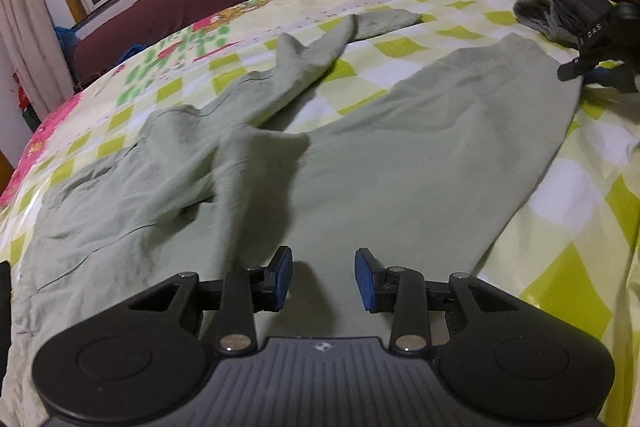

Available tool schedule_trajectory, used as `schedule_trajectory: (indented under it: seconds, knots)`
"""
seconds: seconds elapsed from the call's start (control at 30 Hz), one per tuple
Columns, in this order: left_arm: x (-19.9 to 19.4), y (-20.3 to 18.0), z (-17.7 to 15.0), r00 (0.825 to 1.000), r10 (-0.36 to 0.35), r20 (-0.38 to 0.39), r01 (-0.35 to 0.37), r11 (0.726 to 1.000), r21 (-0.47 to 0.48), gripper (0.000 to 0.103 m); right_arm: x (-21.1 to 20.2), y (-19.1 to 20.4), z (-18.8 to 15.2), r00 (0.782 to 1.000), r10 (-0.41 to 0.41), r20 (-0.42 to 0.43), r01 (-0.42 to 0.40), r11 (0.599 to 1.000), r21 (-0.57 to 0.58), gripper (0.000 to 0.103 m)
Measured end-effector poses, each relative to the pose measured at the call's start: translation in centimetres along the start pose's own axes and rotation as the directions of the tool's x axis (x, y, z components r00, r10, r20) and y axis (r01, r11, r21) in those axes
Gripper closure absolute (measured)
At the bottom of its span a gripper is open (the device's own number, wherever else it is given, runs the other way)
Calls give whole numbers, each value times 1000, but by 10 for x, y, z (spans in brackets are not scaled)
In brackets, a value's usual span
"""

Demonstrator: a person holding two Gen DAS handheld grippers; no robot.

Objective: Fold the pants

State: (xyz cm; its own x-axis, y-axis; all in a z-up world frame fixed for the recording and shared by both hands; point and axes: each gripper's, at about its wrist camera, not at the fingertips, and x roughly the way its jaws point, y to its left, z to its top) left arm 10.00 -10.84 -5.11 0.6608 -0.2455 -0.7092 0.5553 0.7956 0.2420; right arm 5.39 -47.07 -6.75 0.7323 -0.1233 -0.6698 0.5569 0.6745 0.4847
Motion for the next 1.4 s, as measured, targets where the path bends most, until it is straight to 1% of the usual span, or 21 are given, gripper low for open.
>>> schedule_trajectory:
  seconds: [0.1,0.23,0.3,0.33,0.4,0.47,0.5,0.6,0.67,0.77,0.83,0.87,0.9,1.0,1.03,1.1,1.17,1.2,1.3,1.37,1.4]
  knots:
    - [0,-8,5,1000,-11,10,10,1000,14,54,0,-12,8,998,54,-27,-51,994,93,100]
    - [-2,-22,11,998,-57,38,57,998,17,53,-48,-24,17,993,66,97,-72,996,57,100]
    - [3,-33,13,995,-90,34,89,996,24,53,-63,-37,21,990,-3,142,-4,999,51,100]
    - [6,-38,13,994,-101,31,100,995,30,53,-64,-42,23,988,-64,141,60,998,30,99]
    - [6,-43,14,995,-92,35,90,995,45,53,-59,-47,25,979,-182,93,185,982,-23,94]
    - [-3,-38,15,994,-100,48,99,994,37,52,-64,-49,23,975,-202,88,206,978,-43,94]
    - [-7,-32,15,993,-101,53,100,995,30,52,-70,-46,22,971,-214,103,221,973,-62,86]
    - [-20,-4,12,996,-57,70,55,998,33,51,-86,-28,16,940,-278,199,309,940,-146,82]
    - [-25,22,10,997,-14,80,11,999,42,48,-96,-9,12,943,-234,236,286,933,-217,82]
    - [-23,70,8,993,84,89,-89,994,59,45,-87,43,9,974,-98,204,176,894,-411,79]
    - [-14,106,8,987,141,82,-146,987,61,44,-65,90,7,990,15,138,63,840,-540,79]
    - [-7,125,7,984,164,77,-168,984,63,43,-49,118,7,994,75,80,-13,799,-601,76]
    - [2,146,7,980,188,70,-193,979,63,42,-32,144,5,993,118,24,-74,758,-648,75]
    - [33,209,9,970,239,44,-241,970,40,42,34,235,-5,970,190,-152,-236,588,-773,75]
    - [42,226,10,970,240,35,-241,970,29,41,59,267,-10,962,181,-203,-269,527,-806,74]
    - [61,268,13,971,240,1,-240,971,-10,41,99,317,-22,941,160,-297,-337,434,-835,74]
    - [75,298,14,971,239,-22,-239,971,-22,39,131,362,-36,926,143,-348,-377,325,-867,69]
    - [81,312,16,973,228,-32,-229,973,-22,35,143,381,-42,924,125,-361,-382,275,-882,67]
    - [100,347,22,982,182,-55,-184,982,-41,28,170,412,-58,907,87,-413,-422,170,-890,63]
    - [112,365,24,989,129,-76,-135,987,-85,28,181,425,-65,892,74,-445,-451,132,-883,59]
    - [118,372,25,992,93,-87,-102,989,-108,28,188,431,-68,881,58,-469,-473,127,-872,57]
